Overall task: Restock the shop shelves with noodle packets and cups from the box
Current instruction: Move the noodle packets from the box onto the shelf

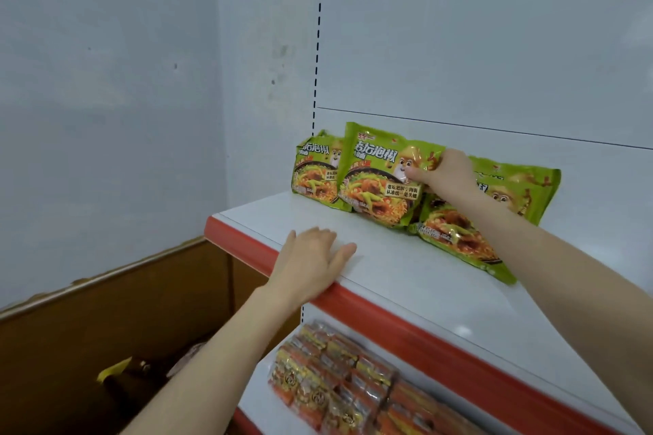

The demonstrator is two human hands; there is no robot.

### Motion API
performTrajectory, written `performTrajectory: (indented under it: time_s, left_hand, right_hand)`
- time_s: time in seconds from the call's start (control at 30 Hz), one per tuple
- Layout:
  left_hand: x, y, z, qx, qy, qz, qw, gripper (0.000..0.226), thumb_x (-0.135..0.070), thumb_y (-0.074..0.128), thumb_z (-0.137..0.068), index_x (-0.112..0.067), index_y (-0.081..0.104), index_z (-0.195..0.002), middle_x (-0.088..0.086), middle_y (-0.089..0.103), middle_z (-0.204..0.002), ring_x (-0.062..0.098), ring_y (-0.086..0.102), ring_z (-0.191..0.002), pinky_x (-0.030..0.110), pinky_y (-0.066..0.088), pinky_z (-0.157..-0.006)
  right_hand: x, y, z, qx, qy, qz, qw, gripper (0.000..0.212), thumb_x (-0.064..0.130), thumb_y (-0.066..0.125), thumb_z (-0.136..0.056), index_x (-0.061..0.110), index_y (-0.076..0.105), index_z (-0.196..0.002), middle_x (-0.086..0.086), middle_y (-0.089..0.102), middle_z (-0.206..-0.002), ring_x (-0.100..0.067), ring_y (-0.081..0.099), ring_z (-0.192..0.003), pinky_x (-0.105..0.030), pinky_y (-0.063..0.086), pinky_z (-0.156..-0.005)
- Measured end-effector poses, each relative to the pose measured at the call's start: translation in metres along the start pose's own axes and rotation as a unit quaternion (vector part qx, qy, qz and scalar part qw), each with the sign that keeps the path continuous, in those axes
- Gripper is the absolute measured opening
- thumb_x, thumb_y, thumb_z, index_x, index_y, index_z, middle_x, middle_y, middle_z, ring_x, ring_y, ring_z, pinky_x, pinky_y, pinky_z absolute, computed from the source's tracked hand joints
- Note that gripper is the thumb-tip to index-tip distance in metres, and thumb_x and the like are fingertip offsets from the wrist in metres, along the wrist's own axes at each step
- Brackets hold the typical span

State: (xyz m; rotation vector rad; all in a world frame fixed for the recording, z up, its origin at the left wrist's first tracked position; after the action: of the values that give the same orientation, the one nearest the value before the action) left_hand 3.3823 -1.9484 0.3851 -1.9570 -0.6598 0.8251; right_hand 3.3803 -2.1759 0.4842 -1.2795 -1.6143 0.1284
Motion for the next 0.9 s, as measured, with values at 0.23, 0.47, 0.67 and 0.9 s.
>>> performTrajectory:
  time_s: [0.23,0.47,0.67,0.9]
  left_hand:
    - [0.003,0.009,-0.002,-0.013,0.002,0.013,1.000,0.051,-0.042,0.024,-0.099,-0.009,0.048,-0.069,0.002,0.055,-0.070,0.020,0.053,-0.076,0.039,0.018,-0.112]
    - [0.005,0.011,-0.001,-0.019,0.009,0.021,1.000,0.049,-0.038,0.022,-0.100,-0.010,0.047,-0.069,-0.003,0.047,-0.064,0.018,0.049,-0.073,0.039,0.017,-0.112]
    - [0.004,0.013,-0.002,-0.028,0.013,0.011,0.999,0.051,-0.037,0.021,-0.100,-0.006,0.055,-0.076,-0.001,0.052,-0.070,0.021,0.056,-0.083,0.038,0.016,-0.113]
    - [0.002,0.013,-0.002,-0.039,0.030,0.003,0.999,0.054,-0.036,0.020,-0.101,-0.004,0.061,-0.087,0.006,0.065,-0.087,0.022,0.058,-0.092,0.038,0.017,-0.114]
  right_hand:
    - [-0.001,0.020,-0.007,0.047,0.009,0.078,0.996,0.051,0.032,0.072,-0.077,0.012,0.033,-0.053,-0.004,0.039,-0.051,-0.018,0.037,-0.047,-0.026,0.026,-0.044]
    - [0.004,0.020,-0.004,0.033,-0.030,0.141,0.989,0.050,0.029,0.066,-0.083,0.012,0.030,-0.052,-0.001,0.032,-0.051,-0.013,0.029,-0.046,-0.025,0.020,-0.044]
    - [-0.004,0.024,-0.002,0.042,-0.025,0.134,0.990,0.051,0.030,0.066,-0.083,0.012,0.030,-0.053,-0.002,0.032,-0.051,-0.014,0.028,-0.045,-0.026,0.021,-0.043]
    - [-0.010,0.019,-0.006,0.047,0.009,0.071,0.996,0.048,0.034,0.071,-0.078,0.012,0.036,-0.053,-0.009,0.046,-0.056,-0.021,0.043,-0.051,-0.028,0.034,-0.049]
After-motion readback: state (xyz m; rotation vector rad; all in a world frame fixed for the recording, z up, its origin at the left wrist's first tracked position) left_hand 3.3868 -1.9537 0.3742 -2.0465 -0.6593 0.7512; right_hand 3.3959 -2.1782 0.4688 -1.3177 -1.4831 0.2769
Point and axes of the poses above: each hand's wrist, its own z-axis away from the middle knuckle, its own y-axis out of the palm, x = y × z, the point moved 2 cm from there along -z, towards the middle knuckle
